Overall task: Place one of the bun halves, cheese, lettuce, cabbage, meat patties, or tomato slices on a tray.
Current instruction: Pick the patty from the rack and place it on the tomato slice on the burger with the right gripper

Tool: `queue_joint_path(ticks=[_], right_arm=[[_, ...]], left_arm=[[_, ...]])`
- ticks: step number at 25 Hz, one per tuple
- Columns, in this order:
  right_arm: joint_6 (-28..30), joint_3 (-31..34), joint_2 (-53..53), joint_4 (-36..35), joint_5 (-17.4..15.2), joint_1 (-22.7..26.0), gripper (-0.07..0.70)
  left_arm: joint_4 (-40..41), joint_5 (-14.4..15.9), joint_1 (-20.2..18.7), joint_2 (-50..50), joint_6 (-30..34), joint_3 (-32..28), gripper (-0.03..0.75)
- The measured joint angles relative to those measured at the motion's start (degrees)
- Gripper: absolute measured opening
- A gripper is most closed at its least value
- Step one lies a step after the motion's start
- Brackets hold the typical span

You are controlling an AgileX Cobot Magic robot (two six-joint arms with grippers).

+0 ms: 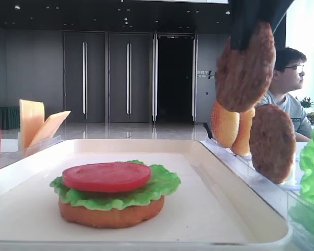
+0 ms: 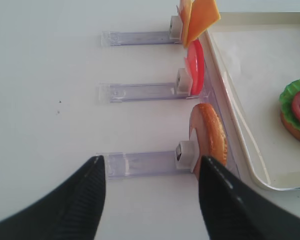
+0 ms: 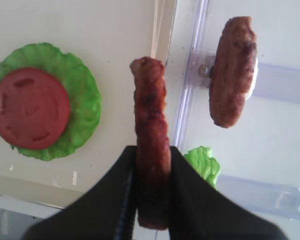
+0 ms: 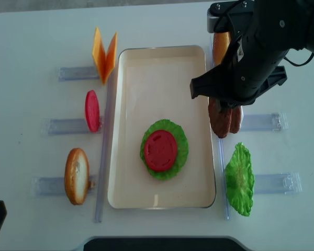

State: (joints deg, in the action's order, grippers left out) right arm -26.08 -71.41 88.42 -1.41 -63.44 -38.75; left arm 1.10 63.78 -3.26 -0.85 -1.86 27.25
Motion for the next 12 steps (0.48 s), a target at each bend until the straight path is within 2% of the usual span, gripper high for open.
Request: queue_joint_path(ticks=[6,12], right_arm=[[-1.6,0.0,-2.4,0.2,-1.8,-5.5,0.110],[-6.1,0.0,-3.2,0.1,-4.7,-15.3,0.109]], left_arm=[[0.0,0.0,0.0,0.0,0.0,0.0,0.452],[0.0,0.0,0.0,0.0,0.0,0.0,0.452]])
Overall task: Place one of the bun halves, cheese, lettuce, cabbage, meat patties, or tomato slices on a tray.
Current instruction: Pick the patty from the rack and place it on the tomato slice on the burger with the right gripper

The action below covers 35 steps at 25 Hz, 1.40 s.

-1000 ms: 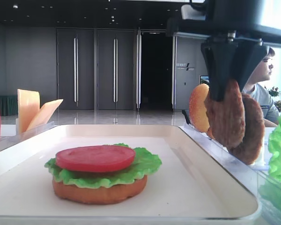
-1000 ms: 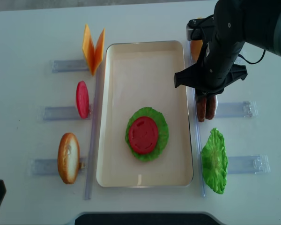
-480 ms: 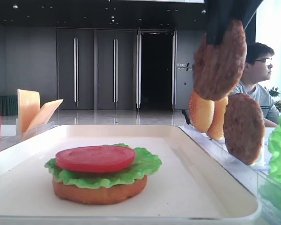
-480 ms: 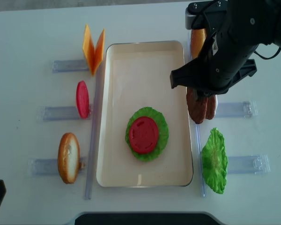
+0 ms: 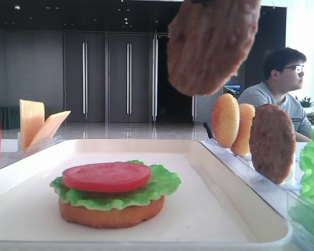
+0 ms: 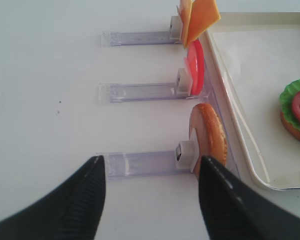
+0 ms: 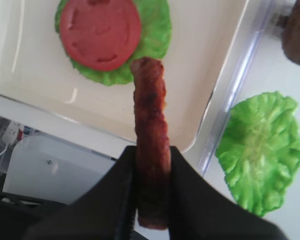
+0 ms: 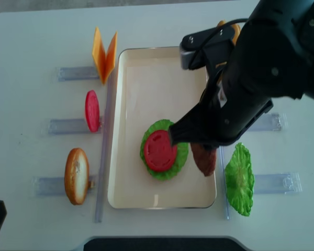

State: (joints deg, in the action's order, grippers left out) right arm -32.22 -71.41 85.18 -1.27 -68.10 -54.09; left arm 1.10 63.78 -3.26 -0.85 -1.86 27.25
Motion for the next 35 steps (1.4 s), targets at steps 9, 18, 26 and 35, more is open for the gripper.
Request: queue_joint_path(ticks=[9,18,26,35], right_arm=[[-3.0,0.0,0.0,-0.1,0.1,-6.9,0.109],[4.7,0.0,0.0,-7.3,8.5,-7.0,0.109],[24.9,0.0,1.8,-25.6,14.9,-3.1,0.109],[54.1,3.3,7.9,-52.7,16.5,5.5,0.109]], left_arm=[[0.0,0.0,0.0,0.0,0.0,0.0,0.452],[0.0,0.0,0.0,0.0,0.0,0.0,0.452],[0.0,0.0,0.0,0.0,0.0,0.0,0.452],[0.0,0.0,0.0,0.0,0.0,0.0,0.452]])
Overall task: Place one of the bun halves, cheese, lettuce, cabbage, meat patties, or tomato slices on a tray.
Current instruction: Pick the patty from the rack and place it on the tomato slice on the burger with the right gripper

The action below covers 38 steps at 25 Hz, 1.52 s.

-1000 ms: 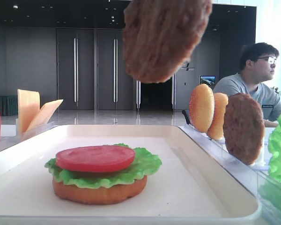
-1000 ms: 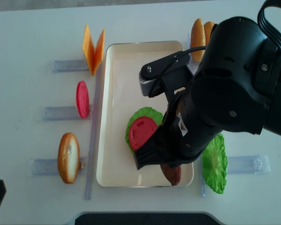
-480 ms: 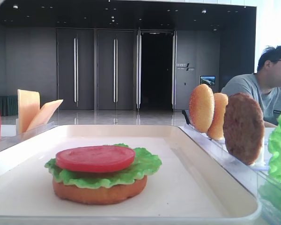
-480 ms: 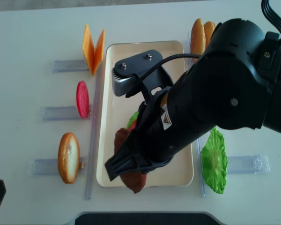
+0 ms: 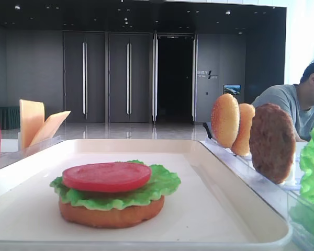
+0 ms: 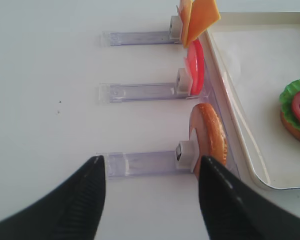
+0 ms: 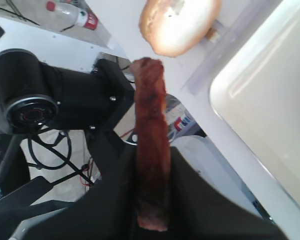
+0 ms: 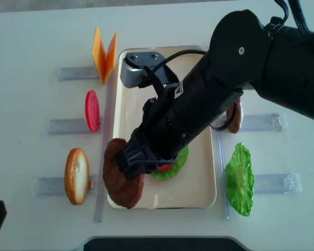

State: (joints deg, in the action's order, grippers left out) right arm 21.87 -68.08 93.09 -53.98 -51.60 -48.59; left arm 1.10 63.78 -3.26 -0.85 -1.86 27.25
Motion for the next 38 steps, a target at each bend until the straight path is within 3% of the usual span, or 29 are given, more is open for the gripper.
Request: queue_joint_path(ticks=[8,14,30,38], right_arm=[[23.4,6.9,2.3,-19.5,0.3,7.3,0.109],[33.2,11.0,2.4,-26.2,-0.4,12.5,0.109],[39.4,12.2,11.5,-27.1,0.9,15.7,0.109],[39.6,12.2,11.6,-26.1,1.4,19.5,0.109]], left_arm=[[0.0,0.0,0.0,0.0,0.0,0.0,0.452],[0.0,0.0,0.0,0.0,0.0,0.0,0.452],[0.0,0.0,0.0,0.0,0.0,0.0,0.452],[0.0,0.0,0.0,0.0,0.0,0.0,0.452]])
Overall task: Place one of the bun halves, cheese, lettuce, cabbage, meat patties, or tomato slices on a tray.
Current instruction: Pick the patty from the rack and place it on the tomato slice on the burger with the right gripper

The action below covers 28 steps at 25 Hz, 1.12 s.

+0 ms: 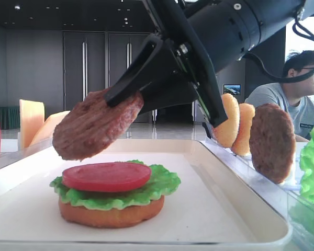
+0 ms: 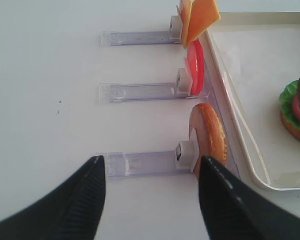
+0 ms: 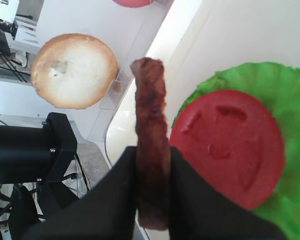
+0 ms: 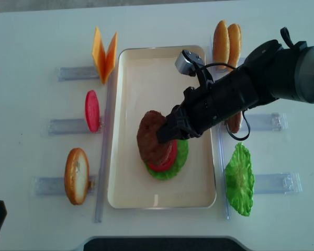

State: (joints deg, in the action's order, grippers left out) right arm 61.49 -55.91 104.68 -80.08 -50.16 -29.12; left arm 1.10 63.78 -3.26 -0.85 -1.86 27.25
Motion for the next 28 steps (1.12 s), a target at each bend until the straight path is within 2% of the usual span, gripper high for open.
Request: queue_joint_path(ticks=[15,23,28], right_arm=[[0.0,0.6,0.0,2.9,0.6,0.1,0.109],[0.0,0.6,0.0,3.0,1.7,0.1,0.109],[0.0,0.6,0.0,3.0,2.9,0.1,0.109]], left_arm=[[0.0,0.0,0.0,0.0,0.0,0.0,0.451],[0.0,0.0,0.0,0.0,0.0,0.0,0.361],[0.0,0.0,0.0,0.0,0.0,0.0,0.346]])
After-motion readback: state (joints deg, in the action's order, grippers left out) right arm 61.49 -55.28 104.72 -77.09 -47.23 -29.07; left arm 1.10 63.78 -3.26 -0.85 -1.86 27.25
